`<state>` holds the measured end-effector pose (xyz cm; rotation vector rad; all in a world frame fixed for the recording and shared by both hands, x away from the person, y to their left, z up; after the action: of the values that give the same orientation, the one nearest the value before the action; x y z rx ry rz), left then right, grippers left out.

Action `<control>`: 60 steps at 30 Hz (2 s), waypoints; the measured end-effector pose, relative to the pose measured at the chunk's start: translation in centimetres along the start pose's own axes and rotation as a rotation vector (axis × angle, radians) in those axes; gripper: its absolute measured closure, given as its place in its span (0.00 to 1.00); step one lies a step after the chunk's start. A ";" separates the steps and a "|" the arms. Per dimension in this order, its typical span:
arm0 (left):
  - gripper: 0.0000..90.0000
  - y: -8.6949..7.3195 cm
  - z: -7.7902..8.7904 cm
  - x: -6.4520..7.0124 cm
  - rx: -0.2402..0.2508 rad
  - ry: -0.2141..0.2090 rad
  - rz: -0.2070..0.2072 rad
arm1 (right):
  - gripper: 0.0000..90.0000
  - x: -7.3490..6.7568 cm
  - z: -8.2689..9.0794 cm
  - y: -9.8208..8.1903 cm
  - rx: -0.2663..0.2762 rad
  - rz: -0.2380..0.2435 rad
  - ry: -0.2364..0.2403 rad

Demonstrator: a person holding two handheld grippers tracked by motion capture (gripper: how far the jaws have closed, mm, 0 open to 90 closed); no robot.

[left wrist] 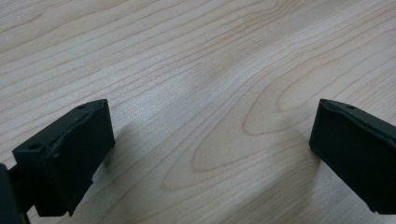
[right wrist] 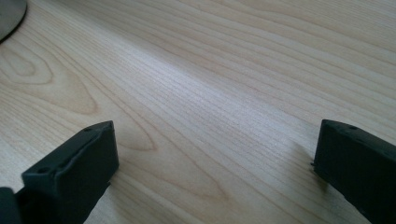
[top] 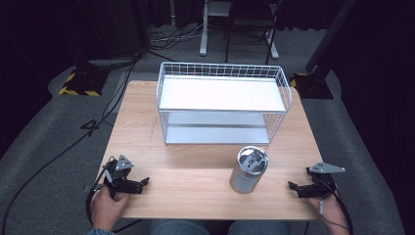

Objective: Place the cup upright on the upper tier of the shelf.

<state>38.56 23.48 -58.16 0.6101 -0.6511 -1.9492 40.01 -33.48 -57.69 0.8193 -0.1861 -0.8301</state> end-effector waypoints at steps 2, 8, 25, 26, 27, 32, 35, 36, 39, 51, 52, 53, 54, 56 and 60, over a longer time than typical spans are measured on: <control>0.00 0.0 0.0 0.0 0.000 0.000 0.000 | 0.00 0.0 0.0 0.0 0.000 0.001 0.000; 0.00 0.0 0.0 -0.1 -0.002 0.000 -0.007 | 0.00 0.0 0.0 0.0 0.000 0.001 0.001; 0.00 0.1 0.0 -0.1 -0.001 0.001 -0.006 | 0.00 -1.2 2.0 1.6 0.081 -0.010 0.017; 0.00 0.1 0.0 0.0 -0.002 0.000 0.001 | 0.00 -1.7 2.6 2.2 0.108 -0.007 0.034; 0.00 0.1 0.0 0.0 -0.002 0.000 0.000 | 0.00 -2.0 2.8 2.4 0.115 -0.005 0.044; 0.00 0.1 0.0 0.0 -0.002 0.000 0.001 | 0.00 -3.4 3.7 3.7 0.149 0.022 0.068; 0.00 0.1 0.0 -0.1 -0.001 0.001 -0.003 | 0.00 -4.0 4.1 4.2 0.165 0.036 0.076; 0.00 0.1 0.0 -0.1 -0.001 0.001 -0.003 | 0.00 -4.5 4.4 4.7 0.177 0.042 0.087; 0.00 0.1 0.0 -0.1 -0.001 0.001 -0.005 | 0.00 -5.0 4.6 5.1 0.187 0.045 0.101; 0.00 0.1 0.0 -0.1 -0.001 0.001 -0.005 | 0.00 -8.5 4.6 7.5 0.242 0.083 0.194; 0.00 0.1 0.0 -0.1 -0.001 0.001 -0.005 | 0.00 -9.2 4.5 7.9 0.248 0.089 0.212; 0.00 0.1 0.0 -0.1 -0.001 0.001 -0.005 | 0.00 -9.5 4.4 8.1 0.253 0.091 0.220; 0.00 0.1 0.0 -0.1 0.000 0.003 -0.004 | 0.00 -9.8 4.3 8.4 0.255 0.096 0.225; 0.00 0.1 0.0 -0.1 0.000 0.003 -0.004 | 0.00 -10.5 4.2 8.8 0.257 0.105 0.236; 0.00 0.1 0.0 -0.1 -0.001 0.001 -0.004 | 0.00 -11.8 3.8 9.7 0.262 0.126 0.260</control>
<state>38.65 23.50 -58.14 0.6125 -0.6488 -1.9528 35.97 -23.30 -46.34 1.1414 -0.1153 -0.5800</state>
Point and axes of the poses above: each handheld gripper's, and its own axes: z roughly backward along the jaws, y roughly out of its top, x roughly to its right, the point moved 10 cm from there along -z, roughly forward along the jaws, and after that the axes turned 13 degrees about y, right-handed, at the moved point
